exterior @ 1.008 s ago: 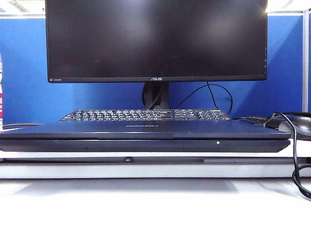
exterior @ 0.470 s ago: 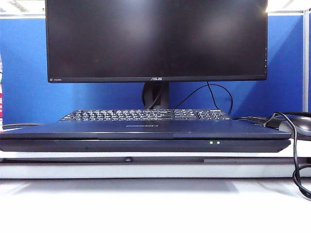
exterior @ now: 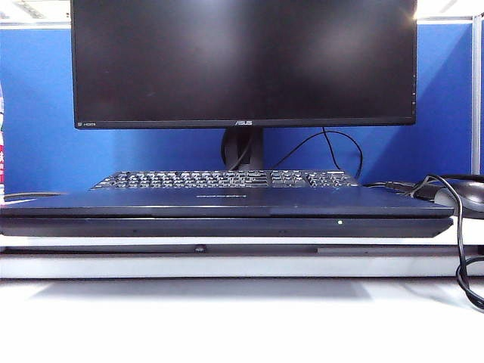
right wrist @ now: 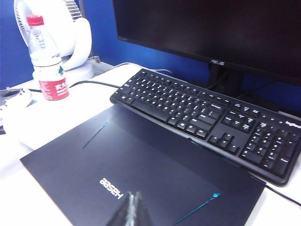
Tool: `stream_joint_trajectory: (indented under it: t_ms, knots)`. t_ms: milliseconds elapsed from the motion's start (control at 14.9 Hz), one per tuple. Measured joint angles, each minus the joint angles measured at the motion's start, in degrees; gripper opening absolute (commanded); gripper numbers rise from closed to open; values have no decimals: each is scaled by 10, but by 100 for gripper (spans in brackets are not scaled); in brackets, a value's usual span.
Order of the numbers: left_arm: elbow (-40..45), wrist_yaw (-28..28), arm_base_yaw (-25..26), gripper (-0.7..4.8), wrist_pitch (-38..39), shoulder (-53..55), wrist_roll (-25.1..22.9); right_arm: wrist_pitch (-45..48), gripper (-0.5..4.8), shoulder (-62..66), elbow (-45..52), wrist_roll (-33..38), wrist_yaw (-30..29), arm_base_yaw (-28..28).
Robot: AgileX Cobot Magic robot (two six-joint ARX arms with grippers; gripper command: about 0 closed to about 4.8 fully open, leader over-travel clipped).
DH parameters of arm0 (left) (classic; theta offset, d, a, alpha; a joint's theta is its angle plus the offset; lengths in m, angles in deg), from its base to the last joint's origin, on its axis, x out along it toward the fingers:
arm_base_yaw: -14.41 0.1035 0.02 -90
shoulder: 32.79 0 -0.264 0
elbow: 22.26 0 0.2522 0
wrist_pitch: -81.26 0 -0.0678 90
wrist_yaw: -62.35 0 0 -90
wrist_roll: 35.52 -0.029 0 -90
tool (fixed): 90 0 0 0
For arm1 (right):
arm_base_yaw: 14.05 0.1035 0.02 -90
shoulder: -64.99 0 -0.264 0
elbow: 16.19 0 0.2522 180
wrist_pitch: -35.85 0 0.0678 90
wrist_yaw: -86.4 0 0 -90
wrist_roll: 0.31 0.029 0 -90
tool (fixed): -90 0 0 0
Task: Close the lid of the black laptop.
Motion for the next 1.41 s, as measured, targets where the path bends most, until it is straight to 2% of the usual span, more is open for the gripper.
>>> stream_joint_trajectory:
  t_ms: [403,739,941,1411]
  knots:
    - [0,-12,0,-6,5,0,-36,0,-5,0,0,0,2,0]
    - [0,-24,-2,-5,3,0,-37,0,-5,0,0,0,2,0]
    - [0,-25,-33,-5,2,0,-37,0,-5,0,0,0,2,0]
    - [0,-25,-33,-5,2,0,-37,0,-5,0,0,0,2,0]
